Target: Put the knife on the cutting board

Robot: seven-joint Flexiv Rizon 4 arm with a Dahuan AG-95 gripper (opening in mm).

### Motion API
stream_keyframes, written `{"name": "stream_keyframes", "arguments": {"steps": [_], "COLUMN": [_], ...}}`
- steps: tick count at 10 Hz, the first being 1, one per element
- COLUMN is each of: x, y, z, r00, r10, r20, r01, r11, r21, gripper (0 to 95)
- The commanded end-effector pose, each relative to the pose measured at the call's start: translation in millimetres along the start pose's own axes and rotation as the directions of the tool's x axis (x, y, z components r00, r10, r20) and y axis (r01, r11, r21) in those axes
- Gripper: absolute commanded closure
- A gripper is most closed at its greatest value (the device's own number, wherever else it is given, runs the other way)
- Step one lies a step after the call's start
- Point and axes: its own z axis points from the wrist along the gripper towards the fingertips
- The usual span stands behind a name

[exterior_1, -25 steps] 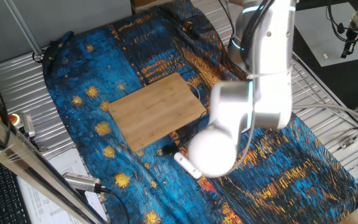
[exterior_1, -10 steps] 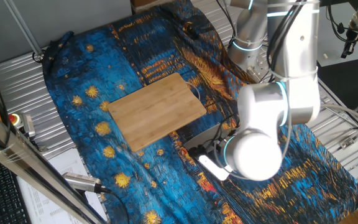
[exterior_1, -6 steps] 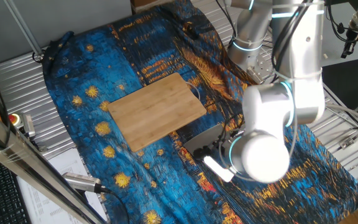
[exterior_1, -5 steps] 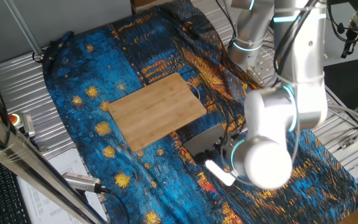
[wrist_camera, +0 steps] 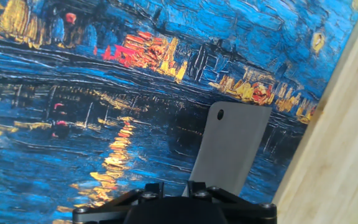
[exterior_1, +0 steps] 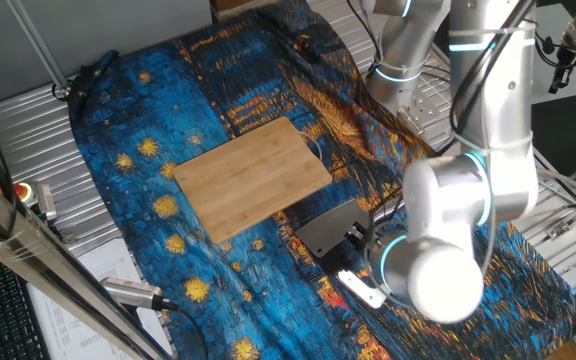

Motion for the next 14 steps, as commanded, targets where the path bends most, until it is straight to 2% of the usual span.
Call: {"name": "stream_keyframes", "arguments": {"steps": [1,4,10,11,14], "x": [-1.6,0.9,5.2,5.4,6.1], "y": [1.2,-3.1,-9.5,-9.7,-10.6], "z": [2.5,5.2,15.5,17.9,23.2], "r00": [1.0,1.0,1.0,1.0,1.0], "r10": [-0.012,-0.016,-0.019,-0.01,0.007], "r20": [-0.01,0.0,0.0,0.0,0.002], "r01": [0.012,0.016,0.019,0.01,-0.007], "r11": [1.0,0.999,0.999,0.999,0.999], "r21": [0.028,0.033,0.035,0.035,0.031], "gripper": [95.0,95.0,95.0,76.0,76.0]}}
